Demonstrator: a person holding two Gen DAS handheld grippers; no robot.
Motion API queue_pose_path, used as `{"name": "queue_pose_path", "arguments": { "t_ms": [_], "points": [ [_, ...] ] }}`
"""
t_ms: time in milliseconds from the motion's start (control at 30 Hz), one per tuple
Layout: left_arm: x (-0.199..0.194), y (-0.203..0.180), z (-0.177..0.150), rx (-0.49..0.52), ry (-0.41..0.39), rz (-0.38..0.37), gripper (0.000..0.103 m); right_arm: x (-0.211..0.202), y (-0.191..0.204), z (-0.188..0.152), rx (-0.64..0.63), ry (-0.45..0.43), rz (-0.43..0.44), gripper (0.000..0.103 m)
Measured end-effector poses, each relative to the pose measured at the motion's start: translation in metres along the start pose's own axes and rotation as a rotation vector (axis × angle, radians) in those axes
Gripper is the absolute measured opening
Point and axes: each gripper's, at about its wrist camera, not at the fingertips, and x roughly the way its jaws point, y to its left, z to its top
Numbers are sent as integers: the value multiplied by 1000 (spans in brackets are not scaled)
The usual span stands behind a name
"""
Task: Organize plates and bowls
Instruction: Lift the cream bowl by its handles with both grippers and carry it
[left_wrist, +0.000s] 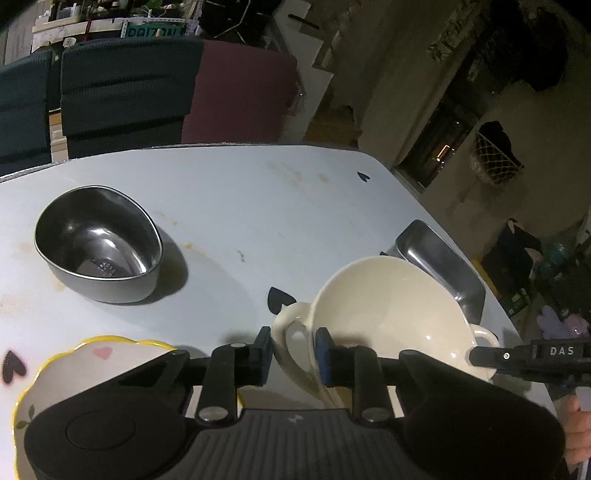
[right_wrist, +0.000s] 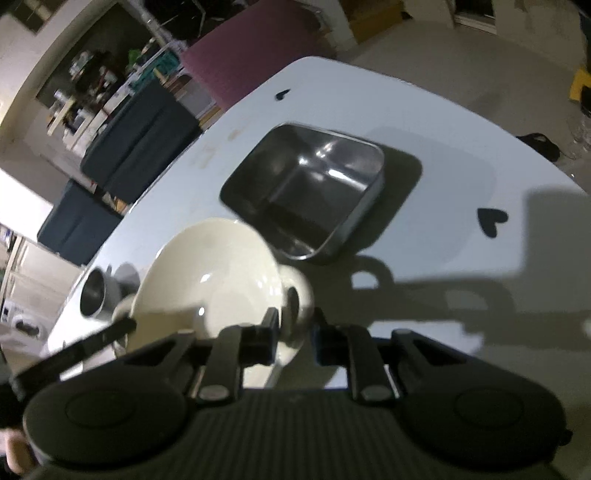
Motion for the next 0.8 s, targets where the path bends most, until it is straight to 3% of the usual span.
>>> {"name": "queue_pose_path", "arguments": {
  "t_ms": [200,500,800],
  "points": [
    [12,7,0,-62,17,-23,27,0,3,-3,-10,-15,-14,21],
    [12,8,2,-72,30,-28,26,1,1,-5,-23,-26,-8,22],
    [10,-6,-1,22,0,11,26,0,10,-6,-117,-43,-43,24]
  ]
}}
